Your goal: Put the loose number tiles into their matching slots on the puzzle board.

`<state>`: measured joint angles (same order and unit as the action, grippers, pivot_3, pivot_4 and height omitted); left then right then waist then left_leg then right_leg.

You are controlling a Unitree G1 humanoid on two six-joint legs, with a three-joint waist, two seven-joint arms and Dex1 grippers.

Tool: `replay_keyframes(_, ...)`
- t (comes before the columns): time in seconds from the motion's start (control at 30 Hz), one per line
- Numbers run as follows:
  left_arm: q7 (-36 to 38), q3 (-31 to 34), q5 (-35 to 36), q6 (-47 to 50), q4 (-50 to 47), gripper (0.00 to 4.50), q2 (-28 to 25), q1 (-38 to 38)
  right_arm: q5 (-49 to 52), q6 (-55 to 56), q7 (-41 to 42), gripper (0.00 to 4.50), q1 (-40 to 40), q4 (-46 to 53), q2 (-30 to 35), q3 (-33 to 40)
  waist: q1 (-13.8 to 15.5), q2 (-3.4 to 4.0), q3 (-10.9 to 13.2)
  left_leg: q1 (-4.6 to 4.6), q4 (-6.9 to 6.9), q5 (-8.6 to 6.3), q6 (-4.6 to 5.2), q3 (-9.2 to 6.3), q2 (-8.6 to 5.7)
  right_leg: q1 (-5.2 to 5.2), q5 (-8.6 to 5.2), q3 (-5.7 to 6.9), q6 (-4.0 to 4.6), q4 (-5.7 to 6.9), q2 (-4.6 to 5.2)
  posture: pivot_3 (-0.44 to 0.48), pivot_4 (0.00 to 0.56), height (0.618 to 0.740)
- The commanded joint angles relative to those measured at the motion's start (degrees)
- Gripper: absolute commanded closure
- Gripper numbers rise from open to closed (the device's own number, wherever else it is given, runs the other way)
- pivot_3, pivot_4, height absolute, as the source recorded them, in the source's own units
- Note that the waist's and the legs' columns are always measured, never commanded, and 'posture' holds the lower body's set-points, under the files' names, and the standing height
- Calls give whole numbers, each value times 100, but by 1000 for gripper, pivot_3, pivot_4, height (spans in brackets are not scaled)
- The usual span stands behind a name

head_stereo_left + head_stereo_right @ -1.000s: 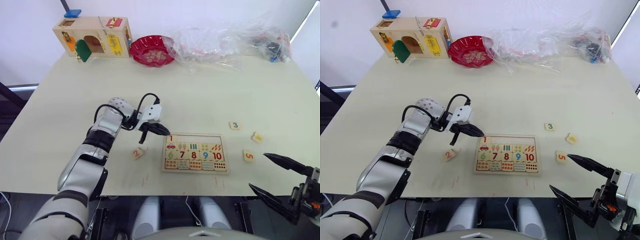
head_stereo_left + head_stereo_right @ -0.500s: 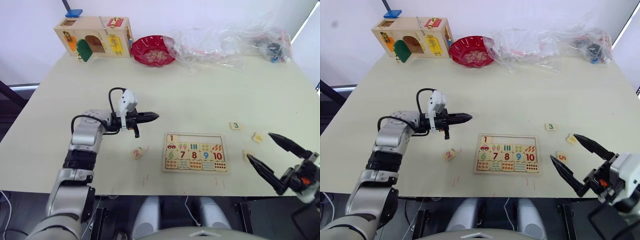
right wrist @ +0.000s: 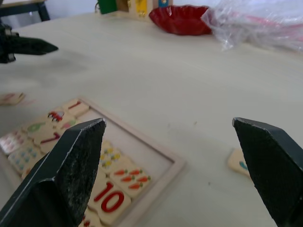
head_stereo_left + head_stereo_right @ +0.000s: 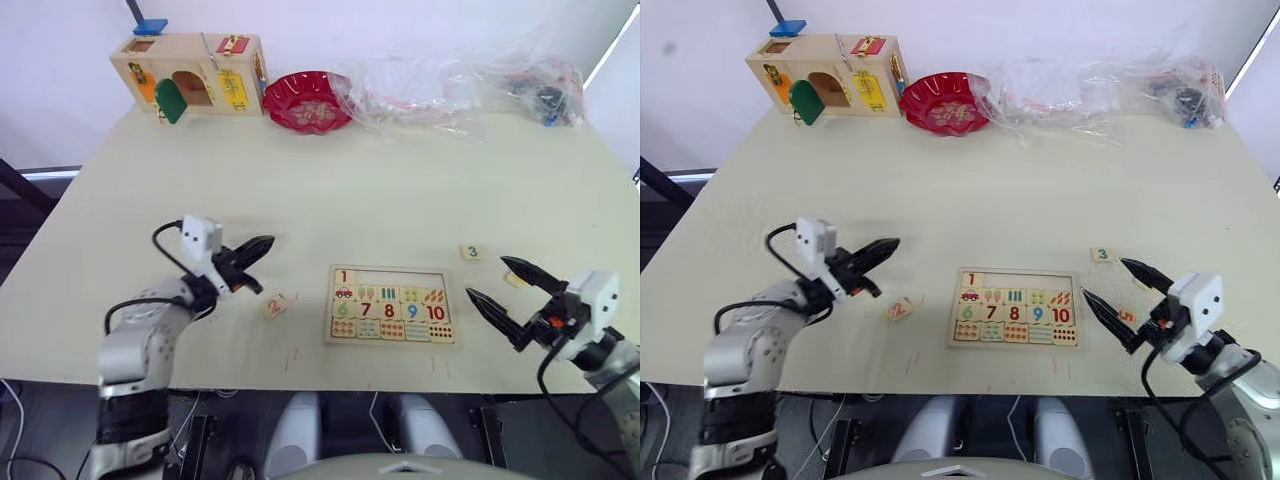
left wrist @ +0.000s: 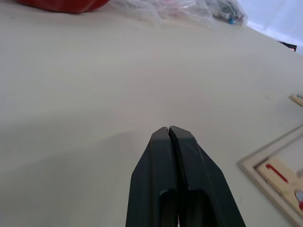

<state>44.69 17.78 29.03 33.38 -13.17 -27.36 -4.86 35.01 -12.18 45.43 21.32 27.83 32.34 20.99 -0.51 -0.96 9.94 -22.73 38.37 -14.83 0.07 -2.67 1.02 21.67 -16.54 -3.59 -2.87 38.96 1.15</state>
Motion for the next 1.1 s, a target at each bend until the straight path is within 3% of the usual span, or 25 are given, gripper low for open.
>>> replay_keyframes(0.03,465,553,484,19,-412,3177,-426,683,387,156,753,0,581,-207,297,853,-10,1,0,1,-3,0,0,2,-1,0,-1,0,0,-3,3,0,150,740)
replay_keyframes(0.2,869,828,708,-109,-586,748,-742,1660,653,137,1297,0,1170,-336,411,1395,-25,9,-3,11,-7,0,0,6,10,-3,-3,-8,5,-4,5,0,150,740)
replay_keyframes(0.27,1148,942,687,-286,-536,35,-867,2077,681,152,1439,0,1372,-383,385,1580,-25,9,-5,23,-6,-1,0,13,16,-11,-5,-12,7,-4,4,0,150,740)
replay_keyframes(0.4,1562,1090,585,-704,-208,35,-1094,2555,627,231,1622,0,1727,-464,306,1854,-15,10,-6,22,-11,-1,-1,31,21,-3,-10,-24,15,-9,3,0,150,740)
replay_keyframes(0.63,1714,1040,583,-1002,-8,35,-1213,2658,544,385,1743,0,1999,-588,185,2066,-15,13,-8,21,-11,-2,1,47,21,2,-17,-32,26,-11,24,0,150,740)
replay_keyframes(0.83,1882,910,568,-1073,-5,35,-1413,2495,547,438,1828,0,2018,-464,239,2052,-21,14,-9,22,-12,-2,1,51,21,5,-17,-33,25,-10,27,0,150,740)
replay_keyframes(1.1,2667,363,247,-1479,368,35,-2038,1931,940,559,2512,0,1990,276,495,1962,-22,16,-8,18,-16,-2,1,61,21,10,-8,-32,8,-11,-2,0,150,740)
